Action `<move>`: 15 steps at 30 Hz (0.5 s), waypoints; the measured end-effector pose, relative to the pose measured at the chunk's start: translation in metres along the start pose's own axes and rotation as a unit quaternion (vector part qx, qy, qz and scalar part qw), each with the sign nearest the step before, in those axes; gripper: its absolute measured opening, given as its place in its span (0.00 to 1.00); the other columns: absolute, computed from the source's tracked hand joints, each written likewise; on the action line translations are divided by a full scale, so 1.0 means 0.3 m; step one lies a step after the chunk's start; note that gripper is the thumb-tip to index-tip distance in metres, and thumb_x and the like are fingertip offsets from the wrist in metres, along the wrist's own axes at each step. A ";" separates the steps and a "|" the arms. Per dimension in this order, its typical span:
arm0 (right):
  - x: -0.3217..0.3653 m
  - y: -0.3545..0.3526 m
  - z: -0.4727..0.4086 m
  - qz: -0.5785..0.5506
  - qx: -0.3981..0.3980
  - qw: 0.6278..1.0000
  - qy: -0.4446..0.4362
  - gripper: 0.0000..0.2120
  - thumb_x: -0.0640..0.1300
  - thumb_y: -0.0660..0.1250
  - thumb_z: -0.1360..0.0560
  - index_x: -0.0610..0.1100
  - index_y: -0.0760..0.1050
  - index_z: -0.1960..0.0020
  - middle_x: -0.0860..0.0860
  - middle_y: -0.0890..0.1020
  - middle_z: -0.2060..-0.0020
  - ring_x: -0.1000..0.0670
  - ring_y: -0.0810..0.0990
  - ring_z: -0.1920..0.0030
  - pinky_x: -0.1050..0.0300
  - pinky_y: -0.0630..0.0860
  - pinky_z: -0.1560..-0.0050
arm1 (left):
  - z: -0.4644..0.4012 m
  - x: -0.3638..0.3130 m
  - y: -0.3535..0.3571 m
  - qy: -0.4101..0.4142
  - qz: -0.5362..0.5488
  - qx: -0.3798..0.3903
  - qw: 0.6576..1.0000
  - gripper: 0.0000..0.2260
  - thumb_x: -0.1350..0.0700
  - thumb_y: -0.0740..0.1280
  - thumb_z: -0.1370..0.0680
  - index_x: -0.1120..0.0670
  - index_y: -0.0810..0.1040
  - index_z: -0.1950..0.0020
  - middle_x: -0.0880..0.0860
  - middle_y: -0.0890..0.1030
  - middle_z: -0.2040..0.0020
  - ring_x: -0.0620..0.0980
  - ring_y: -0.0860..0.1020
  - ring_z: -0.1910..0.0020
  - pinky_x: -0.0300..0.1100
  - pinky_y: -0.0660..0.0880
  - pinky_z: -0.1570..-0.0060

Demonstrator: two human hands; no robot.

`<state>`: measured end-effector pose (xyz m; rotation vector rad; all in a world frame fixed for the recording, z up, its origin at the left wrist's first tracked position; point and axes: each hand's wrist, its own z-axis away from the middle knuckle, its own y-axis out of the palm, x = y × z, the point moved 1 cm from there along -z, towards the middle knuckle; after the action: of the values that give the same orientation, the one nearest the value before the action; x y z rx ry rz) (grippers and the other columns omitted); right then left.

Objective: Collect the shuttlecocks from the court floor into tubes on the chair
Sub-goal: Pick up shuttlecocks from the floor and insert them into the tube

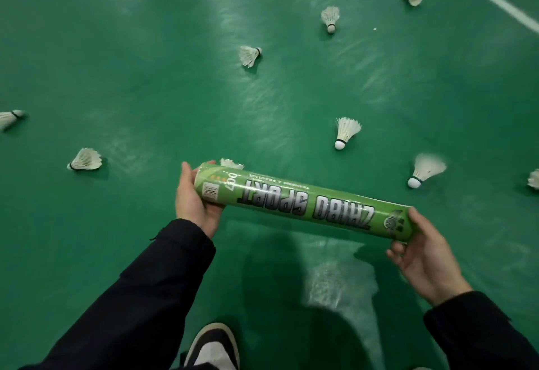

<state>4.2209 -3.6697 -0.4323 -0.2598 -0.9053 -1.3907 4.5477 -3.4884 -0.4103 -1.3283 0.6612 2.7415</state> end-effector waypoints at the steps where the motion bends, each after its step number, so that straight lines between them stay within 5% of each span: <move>1: 0.009 0.013 0.008 0.014 0.022 1.000 0.008 0.10 0.55 0.64 0.20 0.51 0.78 0.47 0.53 0.81 0.63 0.55 0.72 0.77 0.61 0.78 0.73 | -0.013 -0.002 -0.018 0.013 -0.011 -0.012 1.000 0.25 0.38 0.53 0.14 0.55 0.81 0.44 0.54 0.85 0.58 0.50 0.84 0.60 0.48 0.82 0.52; 5: 0.021 0.070 0.044 0.045 0.099 0.993 -0.038 0.16 0.48 0.71 0.25 0.42 0.80 0.41 0.46 0.84 0.54 0.50 0.80 0.72 0.55 0.82 0.66 | -0.063 -0.010 -0.094 0.017 -0.020 -0.050 0.998 0.33 0.28 0.54 0.20 0.54 0.81 0.40 0.55 0.85 0.50 0.51 0.85 0.51 0.50 0.83 0.47; 8: 0.035 0.147 0.100 0.094 0.144 0.977 -0.127 0.13 0.40 0.71 0.26 0.39 0.79 0.42 0.44 0.86 0.53 0.47 0.84 0.67 0.55 0.83 0.64 | -0.092 -0.005 -0.163 -0.024 -0.033 -0.095 0.995 0.25 0.32 0.62 0.20 0.53 0.80 0.42 0.54 0.84 0.45 0.50 0.86 0.50 0.51 0.84 0.49; 10: 0.051 0.201 0.133 0.228 0.125 0.937 -0.233 0.11 0.41 0.71 0.27 0.42 0.81 0.45 0.47 0.87 0.57 0.49 0.85 0.66 0.54 0.82 0.62 | -0.104 -0.004 -0.202 -0.057 -0.032 -0.111 0.992 0.16 0.38 0.62 0.17 0.50 0.76 0.47 0.51 0.83 0.51 0.46 0.86 0.59 0.49 0.85 0.55; 12: 0.061 0.232 0.152 0.354 0.085 0.864 -0.349 0.09 0.45 0.75 0.28 0.44 0.83 0.49 0.51 0.85 0.56 0.52 0.82 0.65 0.54 0.81 0.61 | -0.111 0.000 -0.237 -0.092 -0.037 -0.122 0.988 0.13 0.40 0.60 0.16 0.49 0.73 0.48 0.50 0.83 0.52 0.45 0.85 0.61 0.51 0.82 0.50; 15: 0.081 0.247 0.166 0.360 0.076 0.826 -0.427 0.09 0.43 0.79 0.30 0.43 0.82 0.54 0.52 0.83 0.54 0.53 0.81 0.63 0.56 0.81 0.58 | -0.092 0.005 -0.275 -0.120 -0.039 -0.144 0.982 0.13 0.41 0.59 0.15 0.49 0.73 0.47 0.52 0.82 0.49 0.47 0.84 0.53 0.53 0.77 0.40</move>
<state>4.2671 -3.6394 -0.3581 -1.0442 -1.4360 -0.4368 4.5840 -3.4242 -0.4565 -1.0070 0.1995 2.9477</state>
